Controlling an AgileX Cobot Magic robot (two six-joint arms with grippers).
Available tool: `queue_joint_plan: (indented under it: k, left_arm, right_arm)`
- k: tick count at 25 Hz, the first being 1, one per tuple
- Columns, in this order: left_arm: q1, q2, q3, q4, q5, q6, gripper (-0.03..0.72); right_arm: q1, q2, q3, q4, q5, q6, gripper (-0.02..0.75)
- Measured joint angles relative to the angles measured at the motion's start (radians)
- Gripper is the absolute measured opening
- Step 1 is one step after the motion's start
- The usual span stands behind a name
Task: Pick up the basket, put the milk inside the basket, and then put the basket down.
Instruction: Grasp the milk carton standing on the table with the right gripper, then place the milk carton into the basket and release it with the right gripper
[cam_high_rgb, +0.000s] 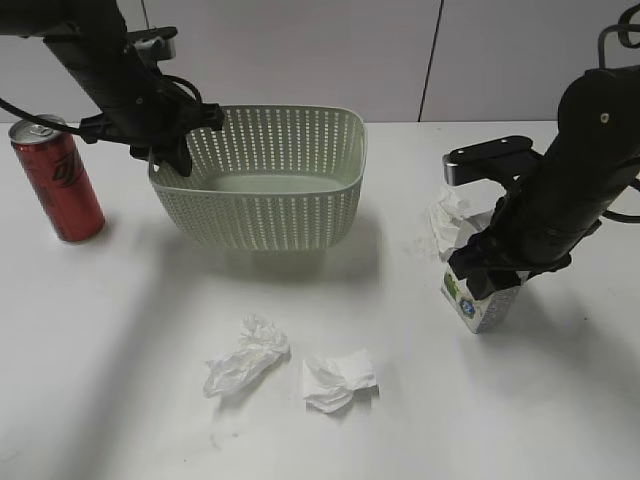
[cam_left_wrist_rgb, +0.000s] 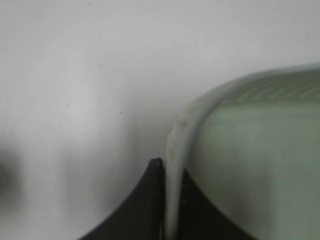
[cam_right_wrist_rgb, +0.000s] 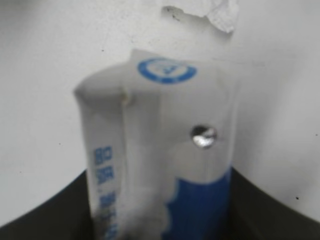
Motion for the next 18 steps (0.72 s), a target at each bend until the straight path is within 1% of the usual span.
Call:
queue_joint_plan:
  k: [1, 4, 7, 10, 15, 18]
  left_arm:
    - [0.0, 0.0, 0.0, 0.0, 0.0, 0.0, 0.0]
    - [0.0, 0.0, 0.0, 0.003, 0.0, 0.0, 0.0]
    - [0.0, 0.0, 0.0, 0.003, 0.001, 0.0, 0.0]
    - [0.0, 0.0, 0.0, 0.004, 0.001, 0.0, 0.0]
    - [0.0, 0.0, 0.0, 0.003, 0.001, 0.0, 0.0]
    - [0.0, 0.0, 0.0, 0.001, 0.001, 0.0, 0.0]
  right_arm:
    - [0.0, 0.0, -0.001, 0.0, 0.001, 0.0, 0.325]
    - [0.0, -0.003, -0.003, 0.002, 0.011, 0.0, 0.323]
    - [0.0, -0.018, -0.021, 0.004, 0.073, -0.002, 0.323]
    - [0.0, -0.054, -0.077, 0.004, 0.147, -0.012, 0.322]
    - [0.0, -0.105, -0.244, 0.009, 0.299, -0.038, 0.321]
    - [0.0, -0.106, -0.38, 0.067, 0.386, -0.084, 0.321]
